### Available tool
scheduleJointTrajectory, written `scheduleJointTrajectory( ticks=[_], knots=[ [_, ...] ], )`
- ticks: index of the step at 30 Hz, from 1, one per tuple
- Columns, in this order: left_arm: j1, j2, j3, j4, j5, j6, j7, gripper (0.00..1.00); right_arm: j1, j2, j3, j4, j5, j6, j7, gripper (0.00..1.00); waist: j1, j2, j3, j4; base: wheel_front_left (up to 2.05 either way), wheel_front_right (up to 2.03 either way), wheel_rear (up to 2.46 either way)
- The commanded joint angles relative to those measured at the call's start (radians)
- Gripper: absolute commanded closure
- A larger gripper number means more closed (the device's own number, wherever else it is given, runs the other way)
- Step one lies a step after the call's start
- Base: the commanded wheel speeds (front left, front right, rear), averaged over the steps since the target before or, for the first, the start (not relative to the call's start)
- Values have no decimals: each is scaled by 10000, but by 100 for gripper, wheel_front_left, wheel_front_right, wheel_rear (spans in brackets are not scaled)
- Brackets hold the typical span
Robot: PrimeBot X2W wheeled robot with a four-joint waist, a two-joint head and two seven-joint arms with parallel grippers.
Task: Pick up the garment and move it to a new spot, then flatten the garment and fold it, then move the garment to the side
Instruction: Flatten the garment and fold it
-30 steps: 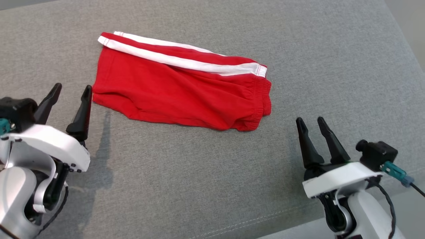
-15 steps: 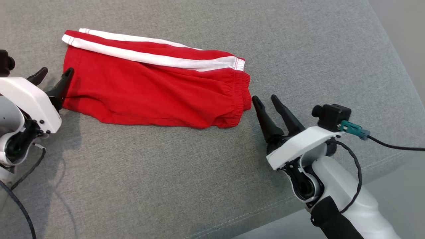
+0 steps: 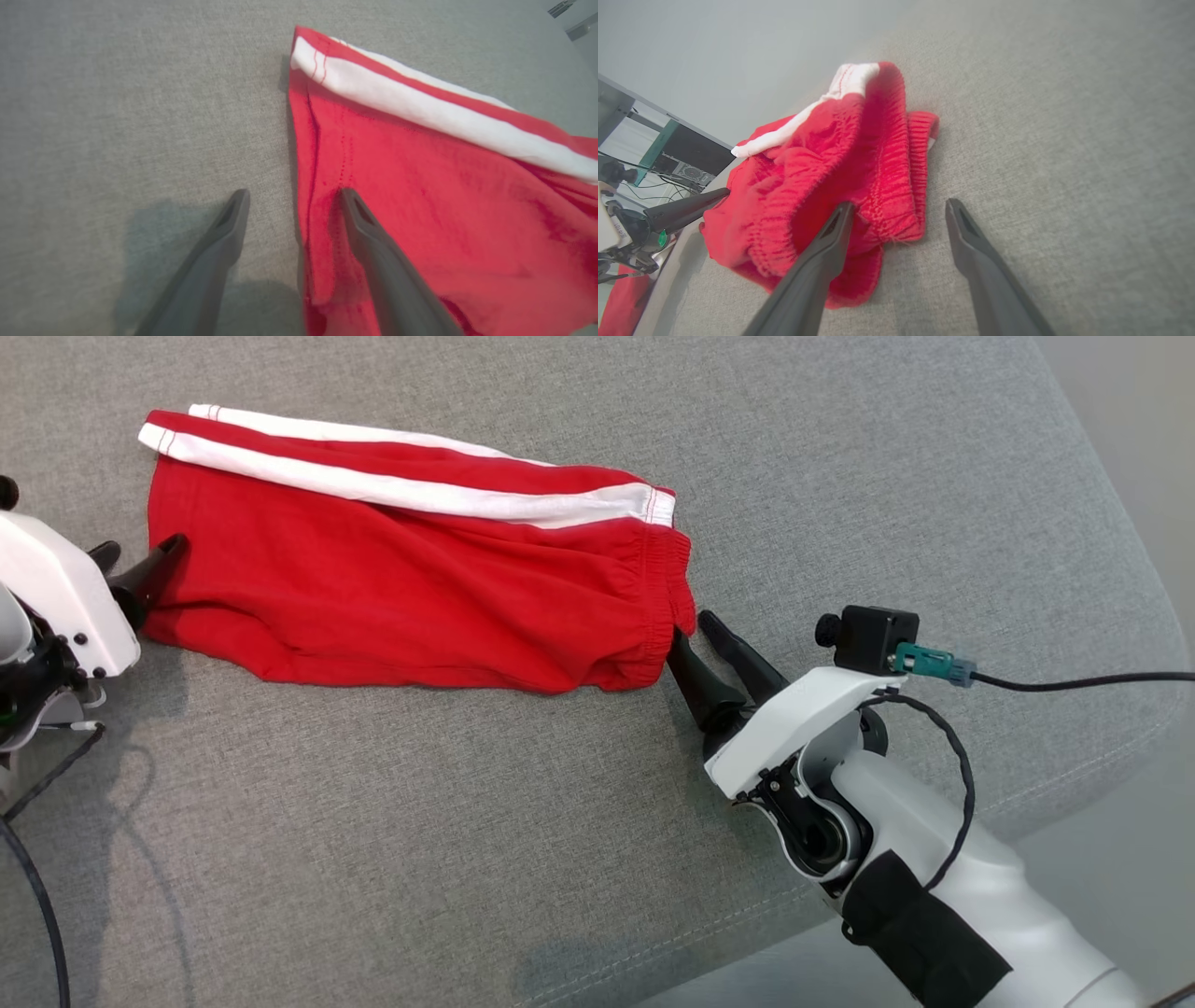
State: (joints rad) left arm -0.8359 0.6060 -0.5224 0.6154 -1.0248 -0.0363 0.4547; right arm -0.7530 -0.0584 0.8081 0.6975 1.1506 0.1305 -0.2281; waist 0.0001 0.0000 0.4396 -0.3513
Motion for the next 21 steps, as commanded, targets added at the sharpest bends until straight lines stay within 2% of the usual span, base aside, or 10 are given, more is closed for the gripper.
scheduleJointTrajectory(
  ticks=[1,10,11,12,13,14,15,16,21],
  knots=[
    [-335,306,249,13,-121,-92,234,0,-79,80,192,-78,309,2,-12,0,-1,0,12,3,0,0,0],
    [-527,-125,242,467,-953,178,1787,0,-836,81,1222,598,1974,2,584,0,-1,0,-22,10,0,0,0],
    [-535,-153,260,480,-1028,208,1893,5,-909,81,1367,637,2158,2,714,0,-1,0,-22,19,0,0,0],
    [-530,-197,266,507,-1116,268,2043,33,-1000,81,1508,703,2279,2,772,0,-1,0,-22,26,0,0,0],
    [-536,-222,256,509,-1164,307,2163,56,-1079,81,1625,756,2411,2,798,0,-1,0,-23,37,0,0,0],
    [-537,-252,283,520,-1235,363,2239,99,-1126,81,1739,770,2600,2,896,12,-1,0,-26,50,0,0,0],
    [-521,-316,331,534,-1366,416,2356,100,-1176,81,1849,777,2770,2,978,59,-1,0,-35,69,0,0,0],
    [-510,-392,401,543,-1513,496,2459,100,-1220,81,1942,776,2918,2,1012,100,-1,0,-44,93,0,0,0],
    [-405,-438,559,417,-1786,643,2610,100,-1304,81,2212,913,3380,2,1197,100,-1,0,-120,177,0,0,0]
  ],
)
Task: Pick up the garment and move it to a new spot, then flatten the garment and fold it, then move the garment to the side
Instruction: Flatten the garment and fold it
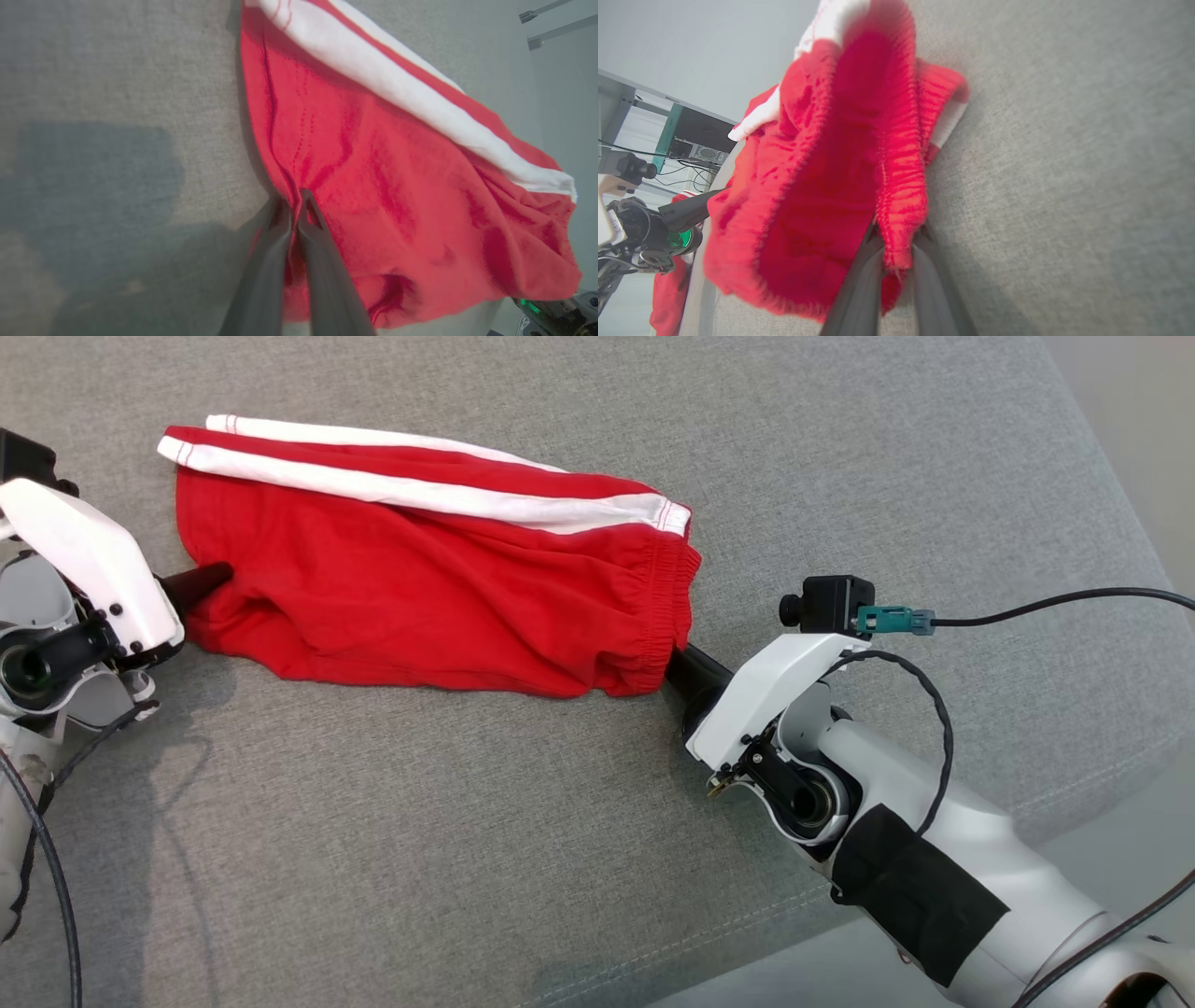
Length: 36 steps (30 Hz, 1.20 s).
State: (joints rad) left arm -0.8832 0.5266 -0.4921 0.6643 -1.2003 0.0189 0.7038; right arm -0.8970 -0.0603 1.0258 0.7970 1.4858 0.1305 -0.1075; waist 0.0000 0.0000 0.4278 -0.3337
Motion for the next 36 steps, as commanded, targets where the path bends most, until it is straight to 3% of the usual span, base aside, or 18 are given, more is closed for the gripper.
scheduleJointTrajectory(
  ticks=[1,7,22,27,36],
  knots=[
    [115,390,283,-135,-48,49,78,100,134,100,55,-49,134,2,66,100,0,0,-29,33,0,0,0],
    [550,251,682,-496,-553,-117,-204,100,252,-296,-188,-162,730,2,713,100,0,0,-282,399,0,0,0],
    [3409,-209,1198,-3755,-764,-948,-2712,100,1634,-3220,-840,-2425,1885,2,2624,100,0,0,-1117,2580,0,0,0],
    [4546,-258,1179,-5192,-513,-856,-3443,100,2299,-4179,-1006,-3373,2091,2,2585,100,0,0,-1153,3081,0,0,0],
    [6090,221,1355,-7220,-171,-165,-3944,100,3381,-5546,-1250,-5193,2655,2,1947,100,0,0,-1219,3327,0,0,0]
  ],
)
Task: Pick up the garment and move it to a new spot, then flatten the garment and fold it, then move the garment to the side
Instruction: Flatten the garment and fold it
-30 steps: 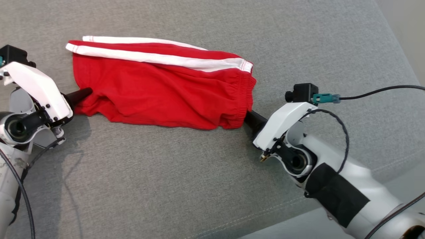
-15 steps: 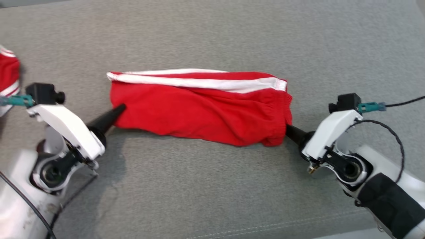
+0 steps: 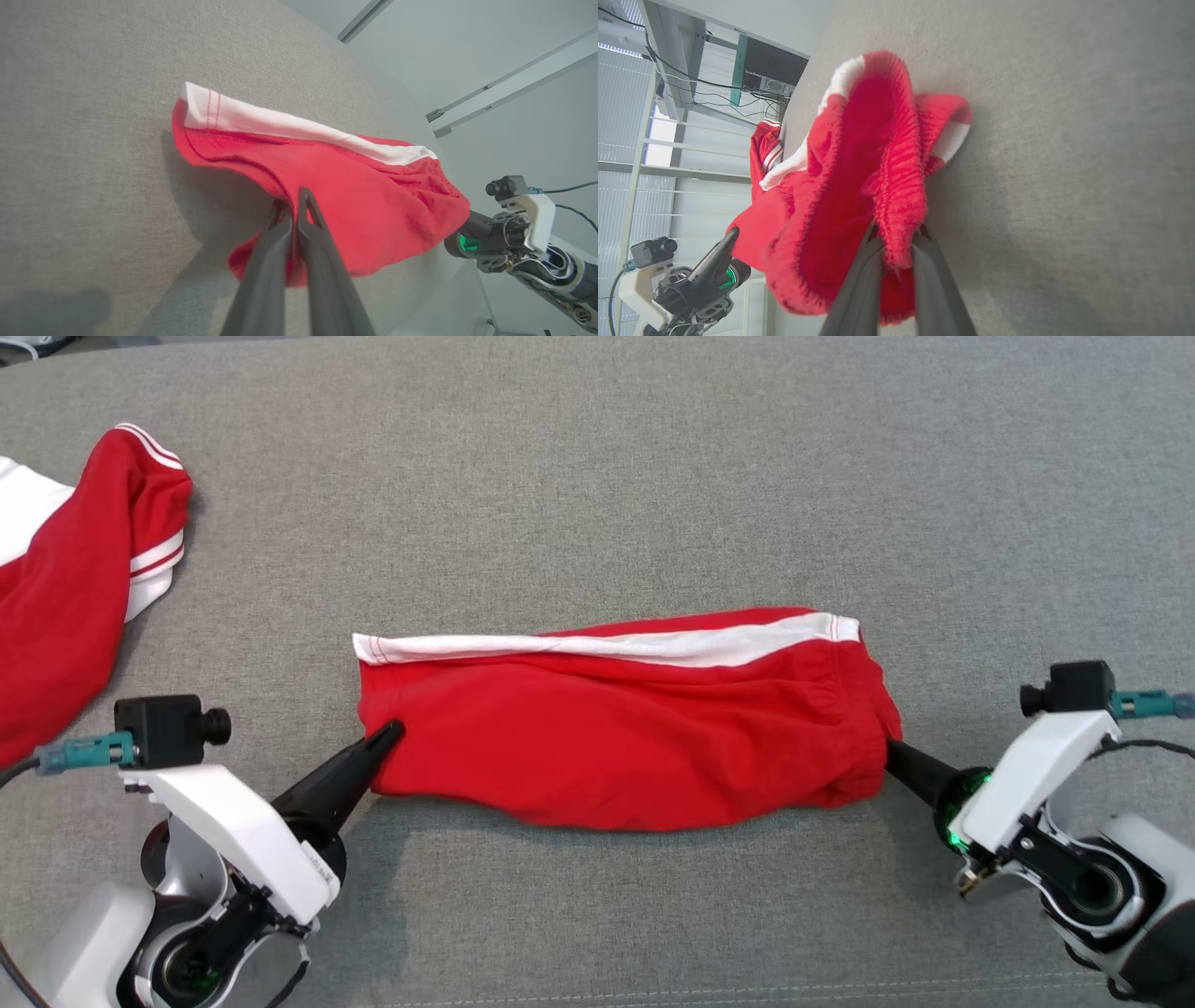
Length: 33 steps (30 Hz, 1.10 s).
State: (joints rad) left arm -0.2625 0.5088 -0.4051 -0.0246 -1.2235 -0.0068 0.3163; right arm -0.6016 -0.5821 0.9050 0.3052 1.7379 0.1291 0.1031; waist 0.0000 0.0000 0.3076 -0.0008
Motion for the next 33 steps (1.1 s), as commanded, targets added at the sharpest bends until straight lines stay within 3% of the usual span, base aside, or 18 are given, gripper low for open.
scheduleJointTrajectory(
  ticks=[1,10,17,18,19,20,21,22,23,27,33],
  knots=[
    [-14,383,509,-422,18,142,-96,100,543,-458,-11,-410,191,16,-241,100,0,0,-31,7,0,0,0],
    [1648,357,533,-705,-133,1081,-329,100,1358,-1172,1168,-1215,1132,16,-1233,100,0,0,-305,-279,0,0,0],
    [1783,56,388,-328,-285,1015,-369,100,938,-1131,1789,-875,1104,16,-1663,100,0,0,-411,-217,0,0,0],
    [1739,32,362,-227,-258,1000,-378,100,847,-1110,1899,-805,1018,16,-1713,89,0,0,-419,-211,0,0,0],
    [1694,-24,344,-134,-282,965,-379,100,761,-1088,2006,-734,925,16,-1768,61,0,0,-430,-200,0,0,0],
    [1646,-68,328,-45,-291,933,-384,100,696,-1056,2079,-652,869,16,-1857,24,0,0,-448,-193,0,0,0],
    [1592,-79,332,50,-207,935,-466,100,632,-1018,2153,-572,811,16,-1942,0,0,0,-467,-194,0,0,0],
    [1557,-112,341,126,-153,930,-553,13,575,-984,2211,-499,755,16,-2048,0,0,0,-478,-195,0,0,0],
    [1530,-137,342,190,-99,920,-628,0,533,-949,2265,-426,726,16,-2143,0,0,0,-491,-193,0,0,0],
    [1433,-98,467,301,392,1031,-1210,0,412,-857,2479,-156,580,16,-2549,0,0,0,-557,-170,0,0,0],
    [1371,160,849,61,1704,1677,-2643,0,332,-742,2631,184,384,16,-3181,0,0,0,-716,-75,0,0,0]
  ],
)
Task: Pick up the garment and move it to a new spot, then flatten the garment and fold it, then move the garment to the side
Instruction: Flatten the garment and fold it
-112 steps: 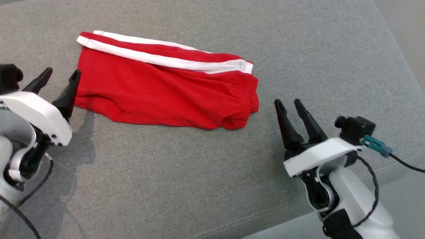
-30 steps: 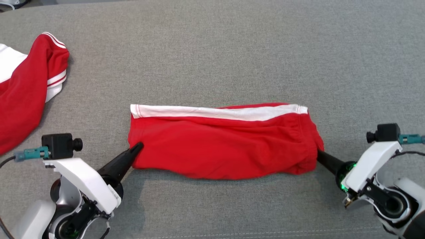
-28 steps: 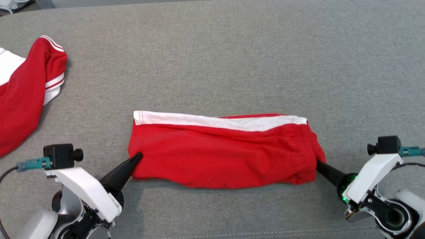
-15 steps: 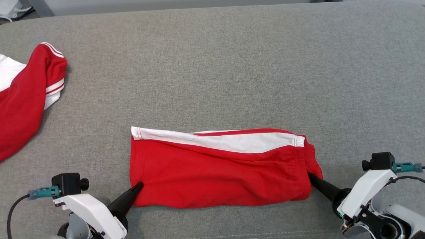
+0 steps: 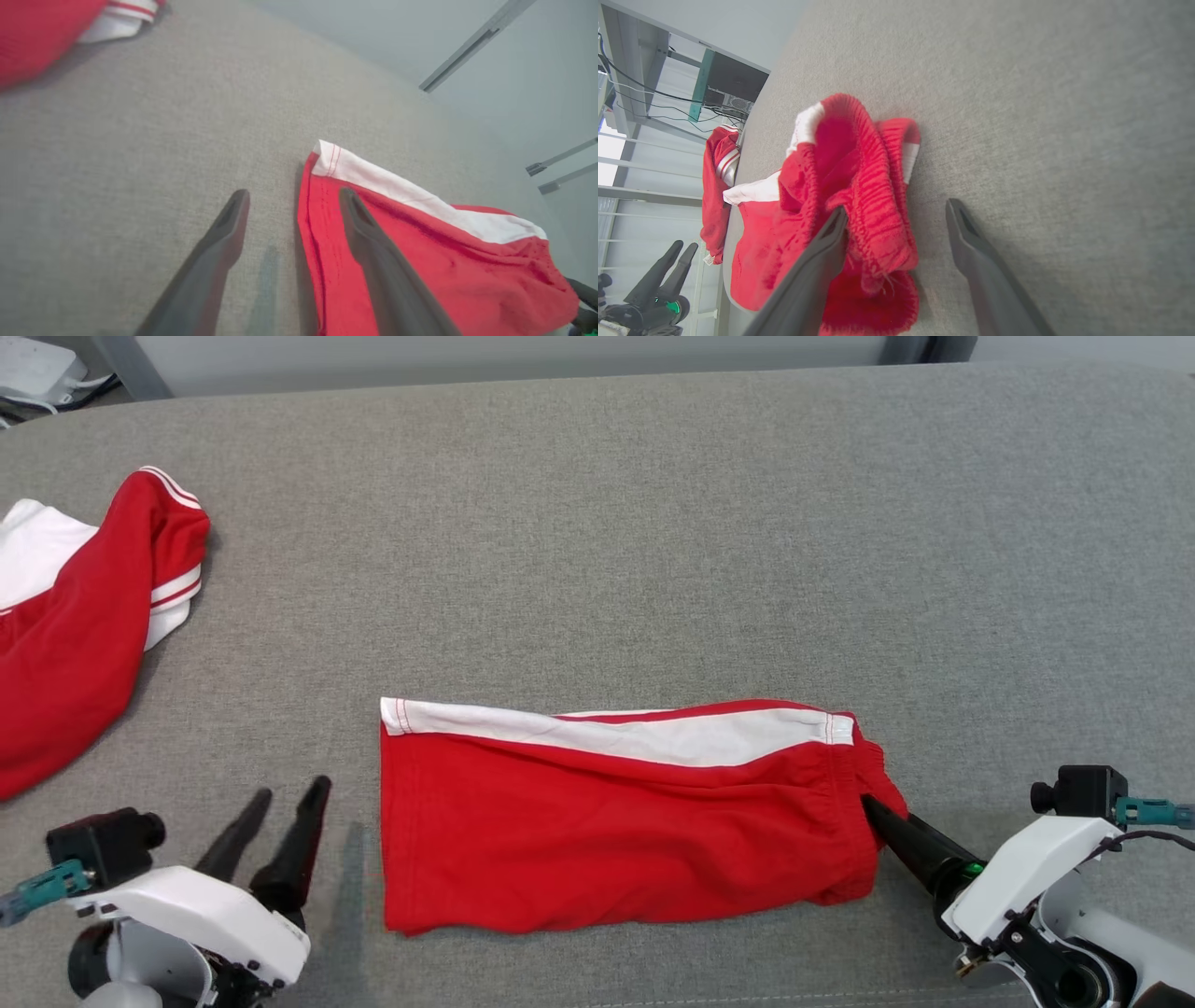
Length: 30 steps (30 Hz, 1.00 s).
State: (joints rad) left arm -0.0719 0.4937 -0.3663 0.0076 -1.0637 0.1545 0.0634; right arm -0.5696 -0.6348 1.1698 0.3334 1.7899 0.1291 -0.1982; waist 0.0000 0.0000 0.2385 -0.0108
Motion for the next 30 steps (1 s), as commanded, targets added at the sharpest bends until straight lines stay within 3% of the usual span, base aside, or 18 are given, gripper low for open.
scheduleJointTrajectory(
  ticks=[1,5,6,7,8,12,17,24,30],
  knots=[
    [-563,338,581,-350,399,237,-490,0,12,-193,12,-43,-145,16,-220,0,0,0,-53,57,0,0,0],
    [-552,389,802,-863,1582,918,-1787,0,37,-90,120,188,-218,16,-392,0,0,0,-204,230,0,0,0],
    [-552,389,802,-863,1582,918,-1787,0,37,-90,120,188,-218,16,-392,0,0,0,-204,230,0,0,0],
    [-442,492,866,-1116,2282,1398,-2352,0,77,-25,132,292,-239,16,-465,0,0,0,-288,339,0,0,0],
    [-442,492,866,-1116,2282,1398,-2352,0,77,-25,132,292,-239,16,-465,0,0,0,-288,339,0,0,0],
    [-30,704,779,-1609,3392,2120,-2813,0,186,32,227,578,-471,16,-561,0,0,0,-497,564,0,0,0],
    [592,690,534,-2067,3929,2618,-2911,0,288,62,51,1428,-1574,16,-627,0,0,0,-802,810,0,0,0],
    [1181,547,341,-2239,3812,2840,-2746,0,1377,265,-2146,1813,-4011,16,-634,0,0,0,-1310,725,0,0,0],
    [1240,617,256,-2123,3791,2755,-2672,0,2702,751,-5055,1053,-7101,16,-634,0,0,0,-1562,462,0,0,0]
  ],
)
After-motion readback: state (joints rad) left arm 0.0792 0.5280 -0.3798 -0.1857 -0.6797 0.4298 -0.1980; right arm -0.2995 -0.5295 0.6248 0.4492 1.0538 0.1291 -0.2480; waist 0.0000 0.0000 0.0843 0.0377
